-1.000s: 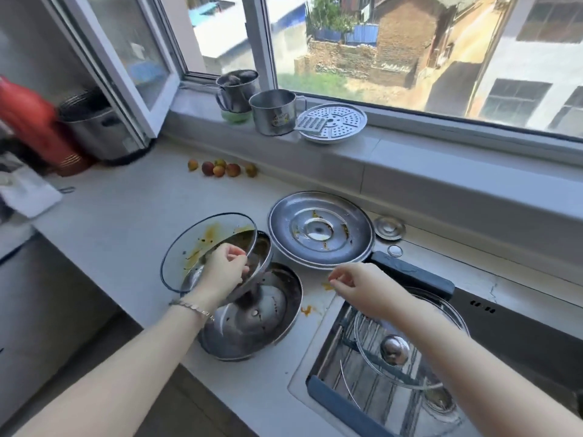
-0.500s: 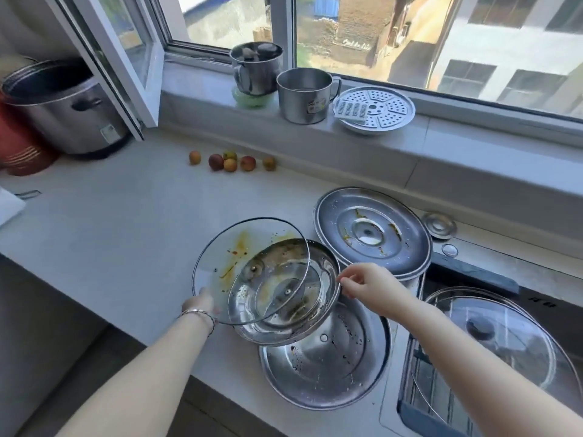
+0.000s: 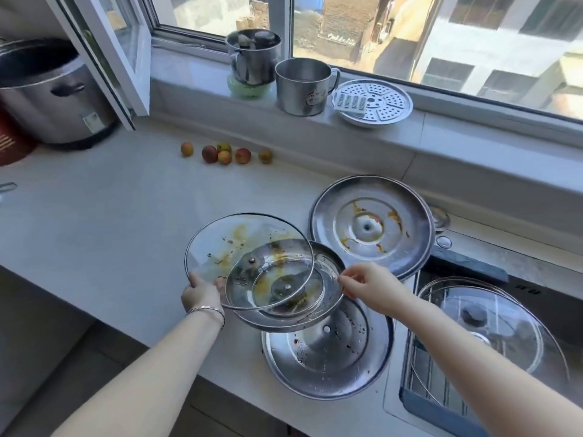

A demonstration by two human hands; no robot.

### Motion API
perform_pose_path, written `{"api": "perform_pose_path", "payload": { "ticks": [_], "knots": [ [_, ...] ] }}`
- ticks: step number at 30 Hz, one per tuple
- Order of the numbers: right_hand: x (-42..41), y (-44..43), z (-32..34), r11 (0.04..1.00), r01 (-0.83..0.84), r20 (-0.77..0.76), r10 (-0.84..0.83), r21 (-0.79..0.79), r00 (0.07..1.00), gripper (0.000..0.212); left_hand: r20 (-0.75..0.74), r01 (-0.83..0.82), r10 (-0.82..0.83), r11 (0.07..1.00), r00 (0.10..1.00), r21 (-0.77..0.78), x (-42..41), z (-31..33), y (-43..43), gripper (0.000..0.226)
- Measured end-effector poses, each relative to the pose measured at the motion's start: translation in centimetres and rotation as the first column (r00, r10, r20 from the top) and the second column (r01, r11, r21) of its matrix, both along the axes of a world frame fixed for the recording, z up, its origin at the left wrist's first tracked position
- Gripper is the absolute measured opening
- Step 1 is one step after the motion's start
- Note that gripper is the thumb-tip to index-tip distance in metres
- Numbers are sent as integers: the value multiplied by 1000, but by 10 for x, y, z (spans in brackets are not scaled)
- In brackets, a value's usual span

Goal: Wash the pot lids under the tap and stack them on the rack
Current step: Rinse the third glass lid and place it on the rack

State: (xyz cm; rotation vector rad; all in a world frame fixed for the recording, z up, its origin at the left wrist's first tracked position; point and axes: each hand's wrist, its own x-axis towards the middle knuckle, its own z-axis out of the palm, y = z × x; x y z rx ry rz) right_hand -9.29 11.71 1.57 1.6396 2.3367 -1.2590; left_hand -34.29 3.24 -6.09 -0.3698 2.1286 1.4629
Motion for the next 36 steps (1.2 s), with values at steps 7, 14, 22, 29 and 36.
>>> {"api": "perform_pose_path", "payload": {
  "ticks": [7, 14, 22, 29, 36],
  "knots": [
    [5, 0, 11, 960, 274, -182, -259, 61, 949, 27, -100, 72, -58, 986, 993, 149, 0, 11, -2, 45],
    [30, 19, 34, 593, 500, -381, -799, -631, 466, 48, -156, 423, -395, 868, 905, 261, 47, 74, 17, 50],
    [163, -5, 4, 386, 889, -380, -882, -247, 277, 37, -59, 739, -762, 602, 645, 303, 155, 86, 46, 50],
    [295, -42, -12, 164, 971, -451, -890, -176, 68, 52, 386, 779, -864, 474, 323, 410, 293, 98, 72, 56],
    [435, -46, -12, 238, 930, -511, -857, -278, 67, 31, 465, 654, -828, 544, 314, 527, 433, 69, 71, 66]
  ]
}}
